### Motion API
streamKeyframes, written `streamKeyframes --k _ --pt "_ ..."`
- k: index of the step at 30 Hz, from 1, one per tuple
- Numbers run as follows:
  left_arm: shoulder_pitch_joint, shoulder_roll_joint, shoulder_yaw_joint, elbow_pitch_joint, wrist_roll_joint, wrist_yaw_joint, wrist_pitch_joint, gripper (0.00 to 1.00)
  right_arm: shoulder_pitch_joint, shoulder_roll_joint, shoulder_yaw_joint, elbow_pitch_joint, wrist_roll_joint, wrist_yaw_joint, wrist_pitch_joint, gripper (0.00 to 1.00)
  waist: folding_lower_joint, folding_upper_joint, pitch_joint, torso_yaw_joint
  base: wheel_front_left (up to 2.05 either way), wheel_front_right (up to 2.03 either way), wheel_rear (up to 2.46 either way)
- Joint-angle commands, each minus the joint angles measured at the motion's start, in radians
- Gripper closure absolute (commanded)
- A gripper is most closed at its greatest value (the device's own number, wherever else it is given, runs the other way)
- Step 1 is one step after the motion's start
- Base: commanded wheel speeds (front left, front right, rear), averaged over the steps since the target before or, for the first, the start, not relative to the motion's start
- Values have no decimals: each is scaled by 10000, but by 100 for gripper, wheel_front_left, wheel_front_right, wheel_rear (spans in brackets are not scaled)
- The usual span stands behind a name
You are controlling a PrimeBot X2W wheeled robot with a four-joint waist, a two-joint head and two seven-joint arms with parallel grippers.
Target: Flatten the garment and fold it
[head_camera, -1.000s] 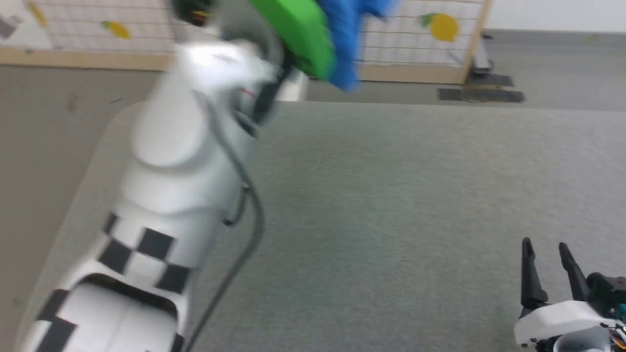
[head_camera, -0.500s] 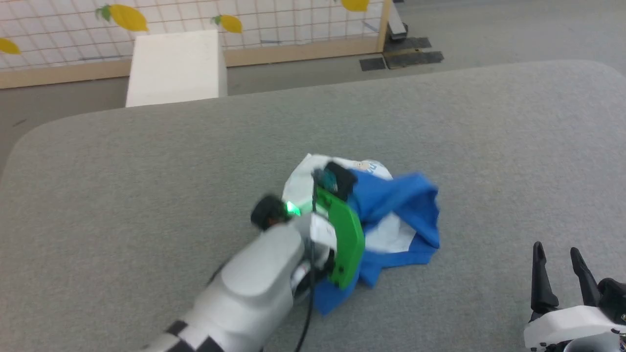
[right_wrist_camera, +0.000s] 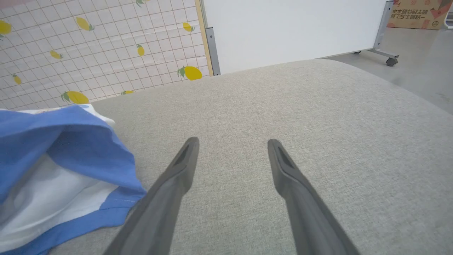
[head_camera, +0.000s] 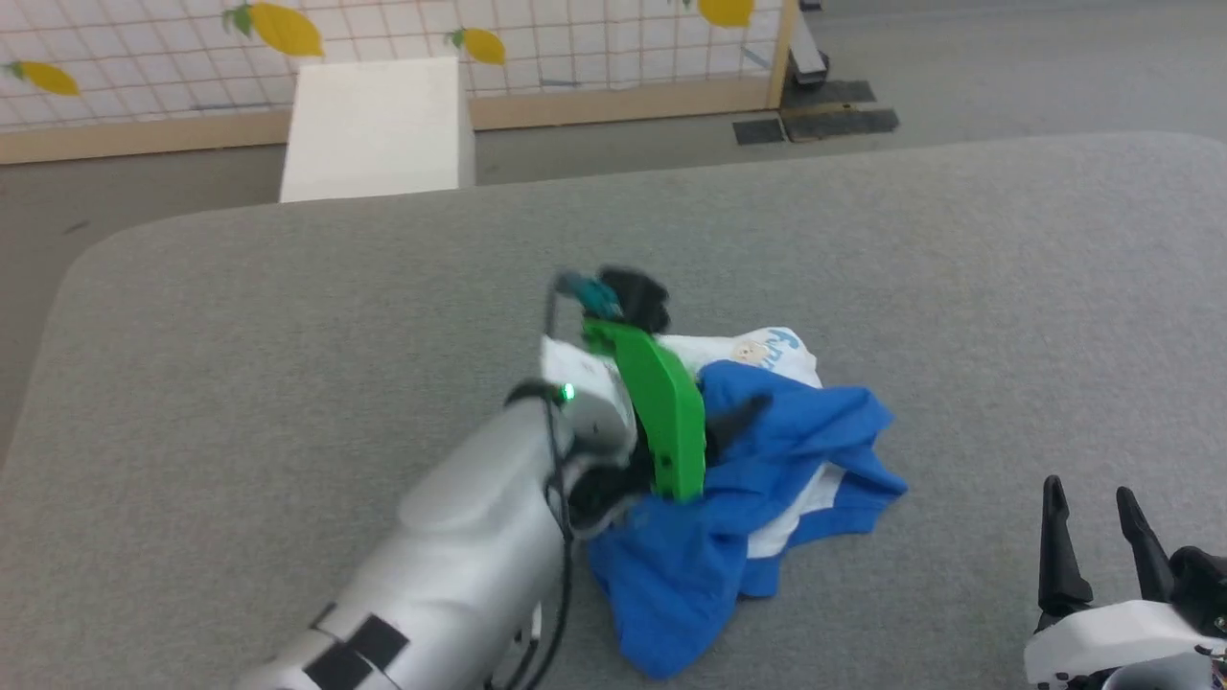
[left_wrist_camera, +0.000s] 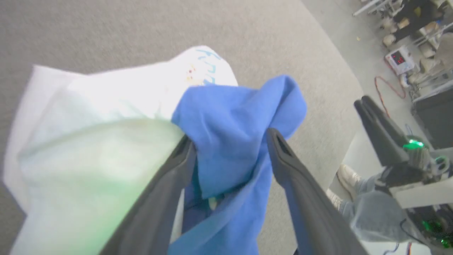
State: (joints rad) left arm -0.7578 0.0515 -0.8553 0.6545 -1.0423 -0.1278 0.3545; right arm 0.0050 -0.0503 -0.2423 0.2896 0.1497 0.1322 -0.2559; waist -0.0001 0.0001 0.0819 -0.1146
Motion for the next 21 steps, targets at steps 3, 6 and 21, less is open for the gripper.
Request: streamKeyframes --k 3,6,21 --pt "-297 470 1040 -581 -455 159 -929 0 138 1 42 -36 -13 -15 -58 0 1 -1 -460 582 0 0 0" --pt "-55 1029 1971 -1238 -401 228 -2617 0 122 1 141 -62 -26 -15 -58 0 1 -1 -595 766 0 0 0" --pt "4668 2373 5165 -4265 4018 2155 -6158 0 10 1 308 36 41 -15 155 0 1 -1 -562 1033 0 0 0"
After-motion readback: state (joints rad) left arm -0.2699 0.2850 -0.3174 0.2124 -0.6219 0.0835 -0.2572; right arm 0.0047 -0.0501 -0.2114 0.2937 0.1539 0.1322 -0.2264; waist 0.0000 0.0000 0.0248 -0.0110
